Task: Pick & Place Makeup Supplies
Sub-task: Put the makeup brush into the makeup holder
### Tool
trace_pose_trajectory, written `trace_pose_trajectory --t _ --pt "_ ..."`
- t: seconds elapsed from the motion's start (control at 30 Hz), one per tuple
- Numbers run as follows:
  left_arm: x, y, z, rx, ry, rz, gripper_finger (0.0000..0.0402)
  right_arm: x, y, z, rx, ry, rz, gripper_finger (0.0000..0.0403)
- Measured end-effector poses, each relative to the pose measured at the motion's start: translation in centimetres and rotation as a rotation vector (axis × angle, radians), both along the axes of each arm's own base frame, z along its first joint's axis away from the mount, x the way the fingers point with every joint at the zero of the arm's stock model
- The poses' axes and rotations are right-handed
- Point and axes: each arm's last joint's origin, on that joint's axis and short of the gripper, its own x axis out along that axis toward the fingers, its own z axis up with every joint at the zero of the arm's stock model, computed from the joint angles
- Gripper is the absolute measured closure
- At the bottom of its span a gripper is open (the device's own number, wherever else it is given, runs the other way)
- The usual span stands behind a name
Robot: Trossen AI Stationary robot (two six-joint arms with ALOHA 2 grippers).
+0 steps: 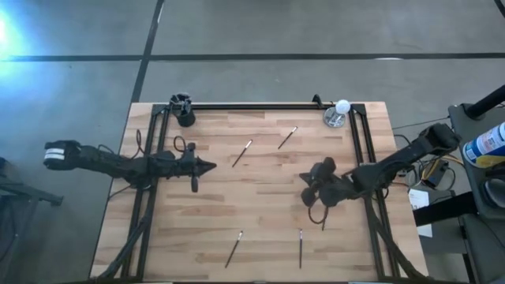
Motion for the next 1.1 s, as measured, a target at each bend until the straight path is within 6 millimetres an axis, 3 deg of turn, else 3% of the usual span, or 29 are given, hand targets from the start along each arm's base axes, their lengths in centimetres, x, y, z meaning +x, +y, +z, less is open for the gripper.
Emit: trace_pose_trajectory --t 0.27,0.67,0.83,1.1 --pt "0.5 0.0 -0.2 0.002 0.028 0.004 0.0401 -2.2 2.1 -1.4 0.277 0.094 -0.05 0.0394" --pt "0.7 0.0 -0.5 0.005 0.04 0.011 0.0401 -4.8 5.5 -1.5 0.595 0.116 -0.135 0.0394" --pt "0.7 0.0 -0.5 0.007 0.046 0.013 0.0401 -4.0 6.8 -0.3 0.586 0.165 -0.15 0.0394" --pt "0.8 0.0 -0.5 0.008 0.046 0.014 0.0401 -0.1 10.9 -0.7 0.545 0.304 -0.189 0.0386"
